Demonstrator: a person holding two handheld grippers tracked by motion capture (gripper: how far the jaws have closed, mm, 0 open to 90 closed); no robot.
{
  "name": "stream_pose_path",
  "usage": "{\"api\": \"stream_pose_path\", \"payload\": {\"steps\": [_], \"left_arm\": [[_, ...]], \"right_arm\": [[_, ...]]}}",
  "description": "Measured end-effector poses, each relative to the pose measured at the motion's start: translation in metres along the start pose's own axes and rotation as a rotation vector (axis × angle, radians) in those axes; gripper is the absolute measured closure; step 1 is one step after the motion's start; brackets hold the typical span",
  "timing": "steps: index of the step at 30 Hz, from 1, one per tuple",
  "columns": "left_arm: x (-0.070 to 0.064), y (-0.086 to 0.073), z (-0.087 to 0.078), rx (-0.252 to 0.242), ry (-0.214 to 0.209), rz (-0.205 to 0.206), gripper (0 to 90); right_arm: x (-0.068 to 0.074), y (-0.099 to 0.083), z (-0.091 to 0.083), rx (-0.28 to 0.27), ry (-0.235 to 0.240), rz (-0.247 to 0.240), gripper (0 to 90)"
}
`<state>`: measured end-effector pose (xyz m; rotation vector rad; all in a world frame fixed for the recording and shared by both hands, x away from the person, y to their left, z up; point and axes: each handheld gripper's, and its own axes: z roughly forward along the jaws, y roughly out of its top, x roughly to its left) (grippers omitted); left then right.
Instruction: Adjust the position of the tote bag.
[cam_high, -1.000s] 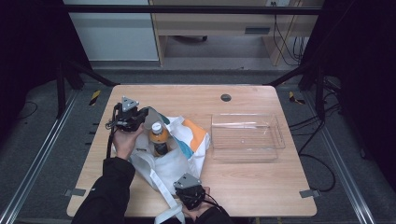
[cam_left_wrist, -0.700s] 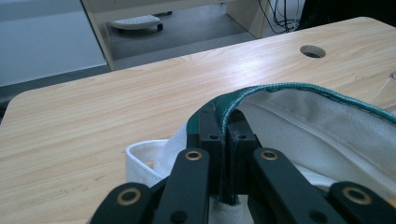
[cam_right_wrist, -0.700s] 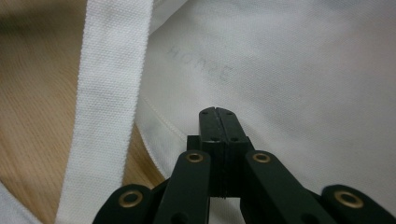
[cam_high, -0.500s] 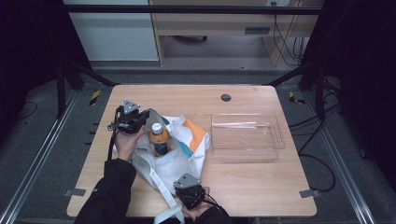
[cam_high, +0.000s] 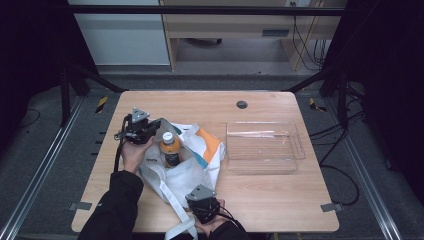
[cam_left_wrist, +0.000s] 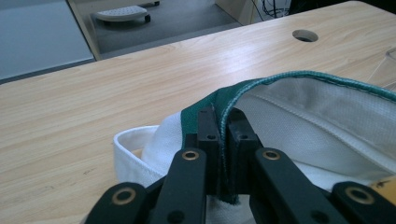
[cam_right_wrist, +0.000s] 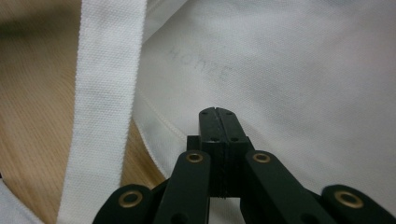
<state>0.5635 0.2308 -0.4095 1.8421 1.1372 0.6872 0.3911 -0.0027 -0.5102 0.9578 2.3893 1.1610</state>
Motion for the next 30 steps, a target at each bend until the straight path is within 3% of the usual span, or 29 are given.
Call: {"api": "stream_pose_path", "payload": {"steps": [7,11,17,23,27,30], "left_arm": [[0.003,-0.003,-0.020,-0.014,-0.016,0.036,70.2],[0.008,-0.011,-0.037,-0.033,-0.039,0.037,66.3],[0.012,-0.026,-0.059,-0.050,-0.056,0.036,61.8],[0.016,-0.042,-0.077,-0.046,-0.071,0.032,56.2],[0.015,-0.056,-0.085,-0.026,-0.057,0.042,54.6],[0.015,-0.064,-0.087,-0.019,-0.053,0.025,54.2]], "right_arm": [[-0.002,0.003,0.000,0.012,0.023,0.004,87.0],[-0.002,0.009,-0.007,-0.023,0.042,-0.004,85.7],[-0.008,0.022,-0.024,-0.093,0.020,-0.006,83.4],[-0.024,0.036,-0.041,-0.155,-0.005,0.004,81.4],[-0.036,0.044,-0.053,-0.195,-0.023,0.022,80.3],[-0.045,0.049,-0.060,-0.224,-0.046,0.027,78.1]]}}
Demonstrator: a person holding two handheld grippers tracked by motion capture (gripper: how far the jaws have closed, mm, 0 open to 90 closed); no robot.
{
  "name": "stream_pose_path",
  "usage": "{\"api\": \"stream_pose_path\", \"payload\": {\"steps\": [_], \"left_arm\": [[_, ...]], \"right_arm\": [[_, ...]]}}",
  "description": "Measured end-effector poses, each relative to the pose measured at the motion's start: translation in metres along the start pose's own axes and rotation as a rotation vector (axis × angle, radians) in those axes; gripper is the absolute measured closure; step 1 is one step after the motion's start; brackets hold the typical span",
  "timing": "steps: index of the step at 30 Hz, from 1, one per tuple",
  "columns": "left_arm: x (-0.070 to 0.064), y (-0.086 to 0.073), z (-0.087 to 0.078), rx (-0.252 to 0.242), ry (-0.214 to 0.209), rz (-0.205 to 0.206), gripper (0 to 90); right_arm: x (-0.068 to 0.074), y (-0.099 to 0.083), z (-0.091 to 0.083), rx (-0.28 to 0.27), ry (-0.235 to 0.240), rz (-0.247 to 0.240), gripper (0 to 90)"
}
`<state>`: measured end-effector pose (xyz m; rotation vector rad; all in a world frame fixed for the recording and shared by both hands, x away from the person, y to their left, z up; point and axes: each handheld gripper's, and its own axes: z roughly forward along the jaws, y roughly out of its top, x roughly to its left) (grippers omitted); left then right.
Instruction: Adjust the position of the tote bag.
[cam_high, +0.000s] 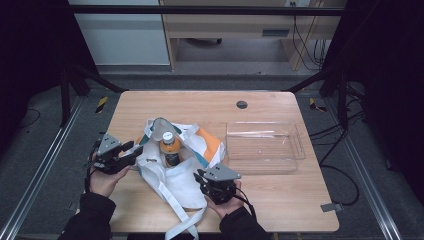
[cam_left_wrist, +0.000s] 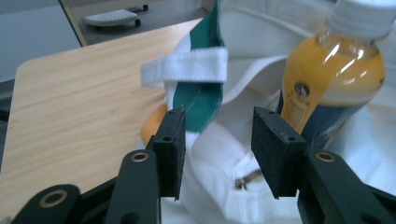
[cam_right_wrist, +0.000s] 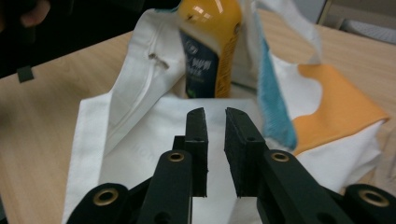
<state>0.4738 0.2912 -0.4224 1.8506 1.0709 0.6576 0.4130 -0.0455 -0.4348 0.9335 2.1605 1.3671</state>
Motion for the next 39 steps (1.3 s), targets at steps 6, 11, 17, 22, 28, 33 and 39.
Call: {"api": "stream_pose_path", "payload": {"steps": [6,11,17,22,28,33,39], "left_arm": [[-0.001,-0.009,0.007,0.032,0.014,-0.004,55.1],[0.001,-0.012,0.012,0.050,0.044,0.000,57.8],[0.002,-0.013,0.021,0.072,0.072,0.025,63.9],[0.003,-0.014,0.027,0.085,0.078,0.033,73.2],[0.006,-0.014,0.029,0.098,0.064,0.011,83.8],[0.006,-0.013,0.029,0.102,0.059,0.017,86.1],[0.006,-0.013,0.028,0.106,0.056,0.026,86.2]], "right_arm": [[-0.015,0.012,-0.004,-0.033,-0.040,0.018,74.1],[-0.022,0.020,0.006,-0.024,-0.078,0.018,69.7],[-0.022,0.030,0.028,-0.008,-0.095,0.009,64.2],[-0.020,0.034,0.042,0.010,-0.113,0.006,66.9],[-0.020,0.034,0.054,0.041,-0.159,-0.014,82.2],[-0.028,0.034,0.055,0.051,-0.212,0.003,88.2],[-0.034,0.032,0.058,0.054,-0.246,0.021,88.5]]}}
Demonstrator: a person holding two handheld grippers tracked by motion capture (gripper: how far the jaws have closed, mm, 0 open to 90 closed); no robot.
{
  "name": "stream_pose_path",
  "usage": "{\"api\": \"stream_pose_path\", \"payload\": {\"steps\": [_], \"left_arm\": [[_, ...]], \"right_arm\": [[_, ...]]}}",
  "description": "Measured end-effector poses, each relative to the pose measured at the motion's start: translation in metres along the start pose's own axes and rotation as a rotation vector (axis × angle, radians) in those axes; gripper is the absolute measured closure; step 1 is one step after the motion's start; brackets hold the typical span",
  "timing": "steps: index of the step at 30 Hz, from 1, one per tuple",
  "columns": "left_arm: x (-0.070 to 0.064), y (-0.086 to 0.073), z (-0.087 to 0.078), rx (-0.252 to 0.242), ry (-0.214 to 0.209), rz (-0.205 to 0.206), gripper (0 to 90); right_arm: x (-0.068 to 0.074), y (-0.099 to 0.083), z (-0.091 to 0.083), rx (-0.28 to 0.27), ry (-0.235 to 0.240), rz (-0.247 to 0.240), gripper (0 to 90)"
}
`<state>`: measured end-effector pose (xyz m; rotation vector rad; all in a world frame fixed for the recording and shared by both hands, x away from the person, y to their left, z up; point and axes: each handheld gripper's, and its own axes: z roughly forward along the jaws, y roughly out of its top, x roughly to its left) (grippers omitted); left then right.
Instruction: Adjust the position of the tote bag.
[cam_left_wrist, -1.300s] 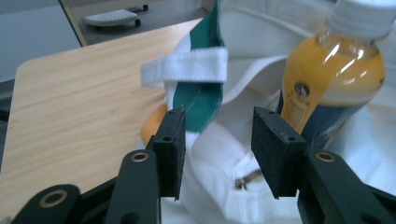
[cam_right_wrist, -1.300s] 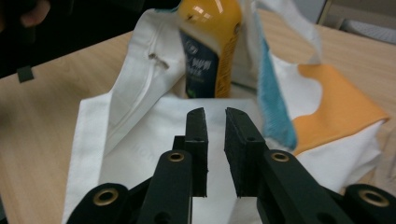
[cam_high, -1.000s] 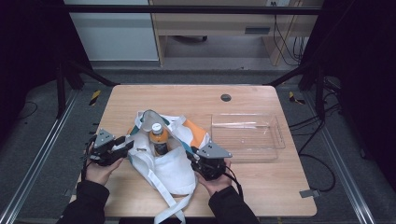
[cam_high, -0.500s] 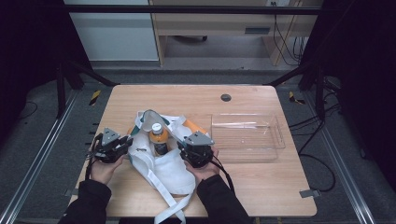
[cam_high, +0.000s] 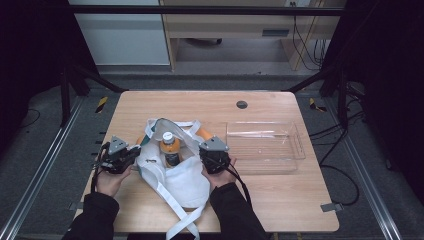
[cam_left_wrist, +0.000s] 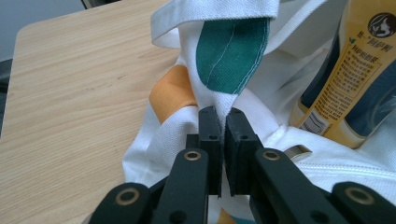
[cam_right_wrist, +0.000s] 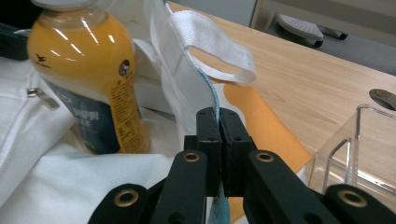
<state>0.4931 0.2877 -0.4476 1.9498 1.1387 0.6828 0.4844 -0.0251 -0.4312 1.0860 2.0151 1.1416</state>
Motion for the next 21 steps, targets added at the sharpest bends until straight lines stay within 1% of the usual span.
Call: {"api": "stream_pose_path", "payload": {"steps": [7,11,13,18,21], "left_arm": [[0.001,-0.001,0.001,-0.004,-0.010,-0.007,86.2],[0.001,-0.001,0.000,-0.004,-0.010,-0.001,86.2],[0.000,-0.001,0.000,0.003,-0.009,0.008,86.2],[0.000,-0.001,0.000,0.000,-0.011,0.008,86.2],[0.000,-0.001,0.001,0.000,-0.012,0.010,86.3]], "right_arm": [[-0.006,-0.005,0.007,0.019,-0.012,0.041,88.5],[-0.008,-0.008,0.012,0.027,-0.033,0.051,88.5],[-0.009,-0.010,0.016,0.037,-0.045,0.057,88.5],[-0.012,-0.012,0.021,0.051,-0.066,0.069,88.5],[-0.013,-0.014,0.027,0.073,-0.079,0.068,88.5]]}}
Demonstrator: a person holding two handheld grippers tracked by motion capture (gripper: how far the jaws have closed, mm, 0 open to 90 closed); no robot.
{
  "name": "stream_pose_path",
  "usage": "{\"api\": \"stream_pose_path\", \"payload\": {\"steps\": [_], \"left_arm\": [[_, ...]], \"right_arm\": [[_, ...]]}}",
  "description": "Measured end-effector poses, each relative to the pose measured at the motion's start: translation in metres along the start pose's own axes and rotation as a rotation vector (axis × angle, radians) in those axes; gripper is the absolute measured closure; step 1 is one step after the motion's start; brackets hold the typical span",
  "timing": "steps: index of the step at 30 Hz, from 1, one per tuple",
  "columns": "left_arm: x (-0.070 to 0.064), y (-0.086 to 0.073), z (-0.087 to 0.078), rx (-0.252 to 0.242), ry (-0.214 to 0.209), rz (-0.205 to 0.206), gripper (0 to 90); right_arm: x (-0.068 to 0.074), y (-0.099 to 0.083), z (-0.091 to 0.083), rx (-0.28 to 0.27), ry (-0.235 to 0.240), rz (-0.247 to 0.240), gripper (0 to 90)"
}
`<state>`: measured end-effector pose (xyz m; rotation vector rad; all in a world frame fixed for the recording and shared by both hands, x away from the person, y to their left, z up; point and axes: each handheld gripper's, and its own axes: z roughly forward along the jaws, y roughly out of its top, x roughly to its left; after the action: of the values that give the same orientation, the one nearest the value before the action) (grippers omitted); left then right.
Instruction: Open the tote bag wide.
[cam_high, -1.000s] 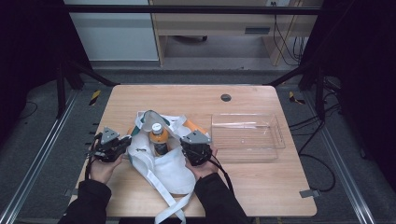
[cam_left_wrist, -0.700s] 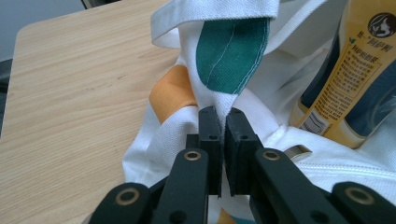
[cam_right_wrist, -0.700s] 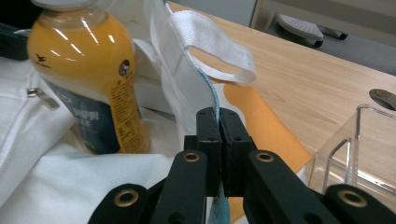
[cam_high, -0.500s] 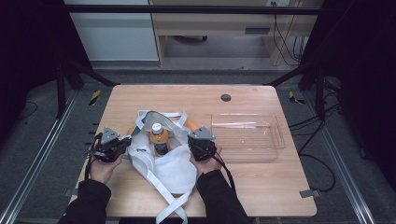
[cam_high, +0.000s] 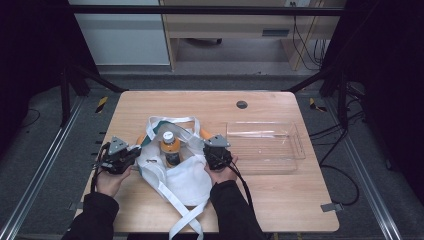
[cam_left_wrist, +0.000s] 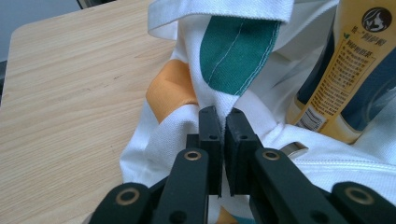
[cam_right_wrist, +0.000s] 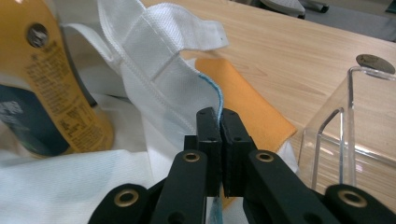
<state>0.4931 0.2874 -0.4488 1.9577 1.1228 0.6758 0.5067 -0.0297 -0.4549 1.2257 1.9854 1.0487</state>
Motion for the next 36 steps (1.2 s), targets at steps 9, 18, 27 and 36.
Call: {"api": "stream_pose_path", "payload": {"steps": [9,18,27,36], "left_arm": [[-0.001,-0.001,0.000,0.007,-0.001,0.010,86.4],[-0.003,-0.002,0.002,0.017,0.010,0.026,86.4],[-0.003,-0.003,0.005,0.033,0.013,0.032,86.4],[-0.004,-0.004,0.004,0.022,0.012,0.029,84.4]], "right_arm": [[0.002,-0.005,0.014,0.052,-0.028,0.007,88.4],[0.007,-0.011,0.023,0.080,-0.047,-0.010,88.3],[0.010,-0.016,0.031,0.105,-0.044,-0.018,88.3],[0.009,-0.016,0.030,0.104,-0.028,-0.026,86.6]]}}
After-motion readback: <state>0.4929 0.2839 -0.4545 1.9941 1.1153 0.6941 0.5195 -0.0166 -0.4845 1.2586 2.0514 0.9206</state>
